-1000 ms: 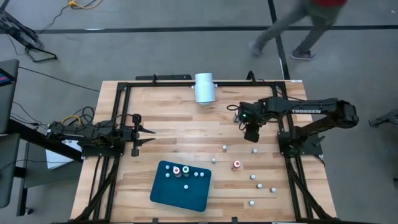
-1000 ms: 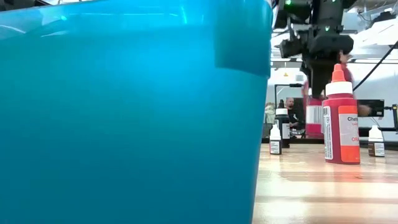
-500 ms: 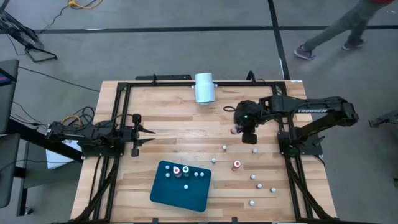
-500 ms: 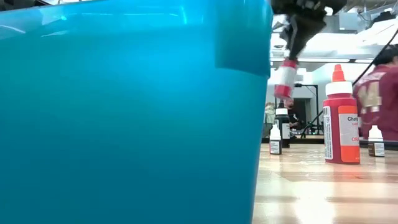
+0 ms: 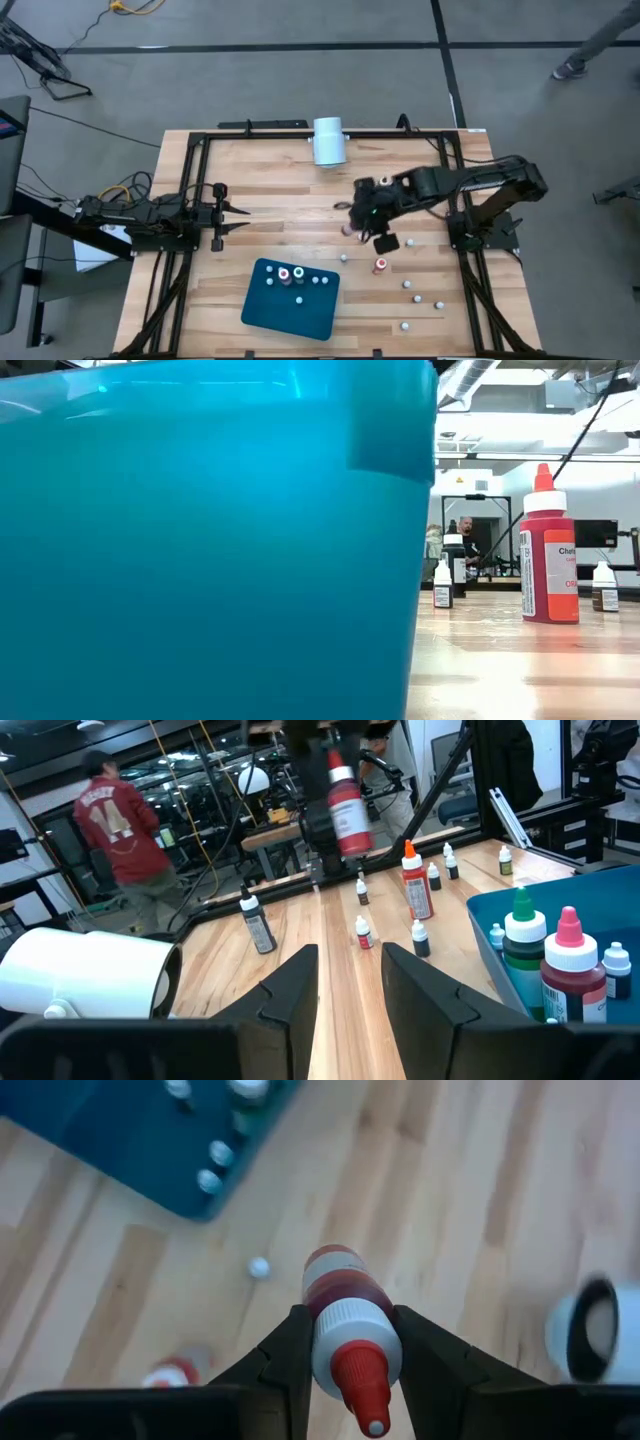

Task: Pick & Place food coloring
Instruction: Put the large red food coloring bottle into the blue bin, then put the large black food coloring bottle into the blue bin

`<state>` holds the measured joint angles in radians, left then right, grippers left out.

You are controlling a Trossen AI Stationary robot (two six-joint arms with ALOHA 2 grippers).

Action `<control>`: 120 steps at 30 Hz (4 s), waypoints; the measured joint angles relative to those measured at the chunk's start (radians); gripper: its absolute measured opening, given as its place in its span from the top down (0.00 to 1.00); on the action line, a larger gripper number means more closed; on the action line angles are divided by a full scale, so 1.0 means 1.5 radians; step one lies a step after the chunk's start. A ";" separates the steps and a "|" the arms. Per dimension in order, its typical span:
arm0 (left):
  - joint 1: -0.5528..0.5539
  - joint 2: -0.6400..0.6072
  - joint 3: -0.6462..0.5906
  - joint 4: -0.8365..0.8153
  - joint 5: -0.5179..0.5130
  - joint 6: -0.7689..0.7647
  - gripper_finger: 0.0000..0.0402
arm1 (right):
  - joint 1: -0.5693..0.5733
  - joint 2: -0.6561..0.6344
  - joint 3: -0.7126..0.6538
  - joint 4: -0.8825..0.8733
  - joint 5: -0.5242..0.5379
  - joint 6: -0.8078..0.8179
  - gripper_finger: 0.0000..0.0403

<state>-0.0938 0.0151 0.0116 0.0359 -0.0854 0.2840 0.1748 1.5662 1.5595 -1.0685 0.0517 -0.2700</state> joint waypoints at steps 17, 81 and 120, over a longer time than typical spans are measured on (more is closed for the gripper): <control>0.000 0.000 0.000 0.000 0.000 0.000 0.74 | 0.153 0.197 0.174 0.004 0.000 0.005 0.73; 0.000 0.000 0.000 0.000 0.000 0.000 0.74 | 0.177 0.367 0.215 0.017 -0.019 -0.117 0.66; 0.000 0.000 0.000 0.000 0.000 0.000 0.74 | 0.076 0.266 0.203 -0.319 0.206 0.118 0.45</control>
<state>-0.0940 0.0151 0.0113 0.0360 -0.0856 0.2840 0.2885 1.9646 1.8642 -1.5468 0.3604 -0.0933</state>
